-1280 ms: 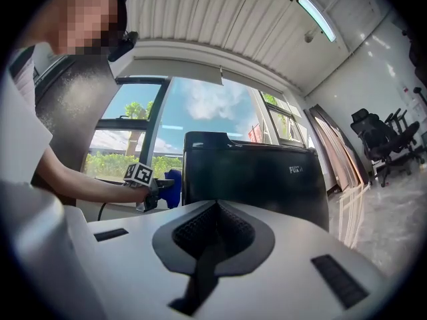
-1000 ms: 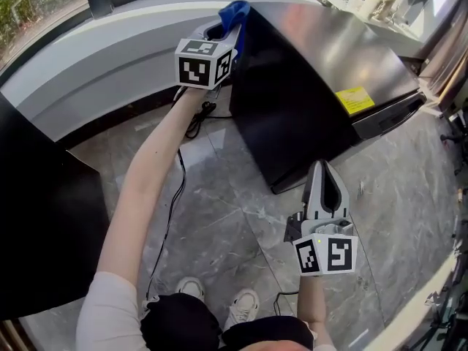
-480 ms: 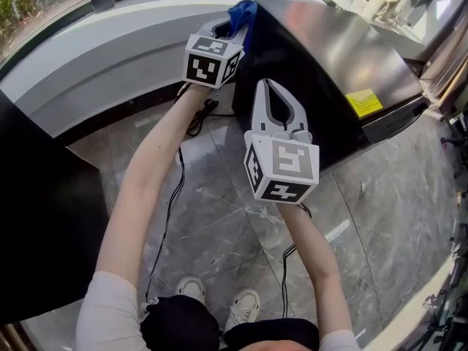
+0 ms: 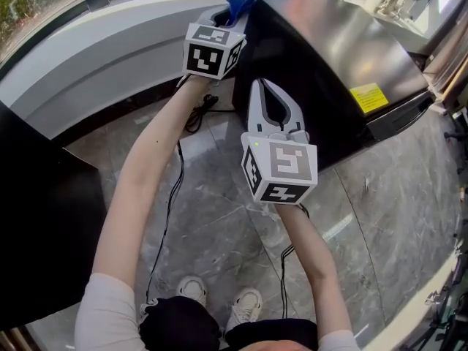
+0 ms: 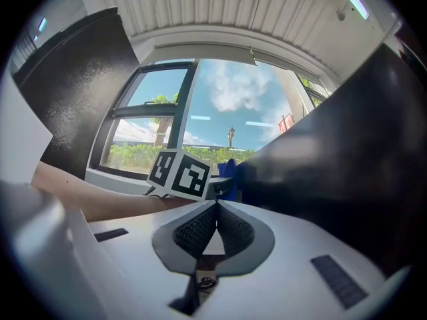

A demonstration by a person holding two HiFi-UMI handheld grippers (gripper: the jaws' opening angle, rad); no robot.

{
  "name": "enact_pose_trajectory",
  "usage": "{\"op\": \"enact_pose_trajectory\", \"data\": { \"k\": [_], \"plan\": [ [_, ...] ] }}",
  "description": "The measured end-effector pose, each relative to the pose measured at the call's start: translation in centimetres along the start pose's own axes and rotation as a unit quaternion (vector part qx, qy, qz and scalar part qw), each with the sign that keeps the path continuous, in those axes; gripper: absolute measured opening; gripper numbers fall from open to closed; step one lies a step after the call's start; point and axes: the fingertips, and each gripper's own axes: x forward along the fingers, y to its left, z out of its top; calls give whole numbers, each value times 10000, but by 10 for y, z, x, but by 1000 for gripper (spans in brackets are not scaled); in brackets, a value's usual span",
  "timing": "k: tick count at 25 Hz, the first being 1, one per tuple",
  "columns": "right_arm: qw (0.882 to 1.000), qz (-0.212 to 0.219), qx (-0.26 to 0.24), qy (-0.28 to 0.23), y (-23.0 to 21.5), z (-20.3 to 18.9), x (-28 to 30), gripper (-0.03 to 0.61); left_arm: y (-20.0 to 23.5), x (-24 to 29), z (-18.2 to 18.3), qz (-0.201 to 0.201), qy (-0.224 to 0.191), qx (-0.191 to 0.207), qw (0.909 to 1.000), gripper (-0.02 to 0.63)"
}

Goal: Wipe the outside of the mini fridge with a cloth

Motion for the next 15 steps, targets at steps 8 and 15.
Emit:
{"op": "enact_pose_trajectory", "data": {
  "k": [8,15],
  "plan": [
    [9999,120,-6,-41,1,0,-8,11,-38,-10,4,-484,-139,607,9969,58],
    [9999,53,-91,-122,0,5,-26,12,-72,-31,11,-891,-107,523,9946,58]
  ]
}}
